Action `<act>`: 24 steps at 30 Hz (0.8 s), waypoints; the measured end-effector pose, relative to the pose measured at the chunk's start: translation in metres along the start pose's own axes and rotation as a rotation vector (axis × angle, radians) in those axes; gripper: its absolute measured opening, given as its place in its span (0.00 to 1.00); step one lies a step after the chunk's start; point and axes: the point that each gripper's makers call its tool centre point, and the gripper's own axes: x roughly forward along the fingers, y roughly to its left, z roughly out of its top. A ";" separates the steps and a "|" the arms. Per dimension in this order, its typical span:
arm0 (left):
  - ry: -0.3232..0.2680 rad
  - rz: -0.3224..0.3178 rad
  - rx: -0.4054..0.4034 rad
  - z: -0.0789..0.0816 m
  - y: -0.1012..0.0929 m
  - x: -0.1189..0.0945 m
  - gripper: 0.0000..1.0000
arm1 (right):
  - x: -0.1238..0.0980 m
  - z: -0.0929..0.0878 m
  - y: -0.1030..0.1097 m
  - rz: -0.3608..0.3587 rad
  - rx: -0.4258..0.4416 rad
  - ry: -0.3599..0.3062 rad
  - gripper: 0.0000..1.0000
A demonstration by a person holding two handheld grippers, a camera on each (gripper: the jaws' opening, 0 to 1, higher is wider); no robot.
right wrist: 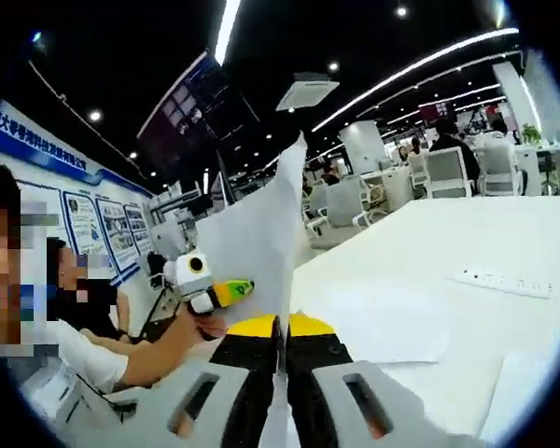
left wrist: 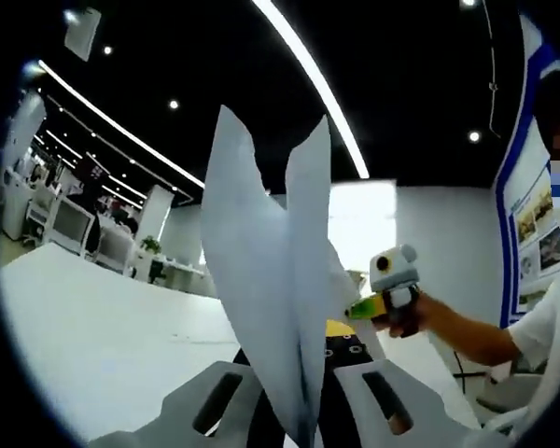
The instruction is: Organize the stack of printing papers by aligning and flattening the scattered papers on the table
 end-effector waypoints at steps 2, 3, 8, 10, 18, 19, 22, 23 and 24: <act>0.016 0.021 0.022 -0.005 0.007 -0.001 0.06 | 0.000 -0.003 -0.005 -0.030 -0.039 0.015 0.12; 0.017 0.028 0.050 -0.006 0.009 -0.001 0.06 | -0.001 -0.003 -0.006 -0.045 -0.037 0.011 0.17; 0.047 0.043 0.155 -0.014 0.011 -0.002 0.06 | -0.017 0.004 -0.018 -0.123 -0.072 -0.015 0.22; 0.053 0.033 0.196 -0.018 0.009 -0.002 0.06 | -0.028 0.005 -0.021 -0.158 -0.086 -0.022 0.23; 0.110 0.062 0.351 -0.043 0.026 -0.003 0.06 | -0.079 -0.010 -0.045 -0.321 -0.050 -0.013 0.31; 0.112 0.059 0.355 -0.044 0.027 -0.004 0.06 | -0.085 -0.013 -0.047 -0.336 -0.043 -0.015 0.31; 0.121 0.064 0.348 -0.050 0.033 -0.005 0.06 | -0.104 -0.023 -0.052 -0.396 -0.031 -0.004 0.33; 0.123 0.067 0.344 -0.052 0.036 -0.006 0.06 | -0.109 -0.026 -0.053 -0.415 -0.030 0.001 0.35; 0.123 0.078 0.345 -0.055 0.041 -0.007 0.06 | -0.114 -0.030 -0.053 -0.426 -0.038 0.007 0.39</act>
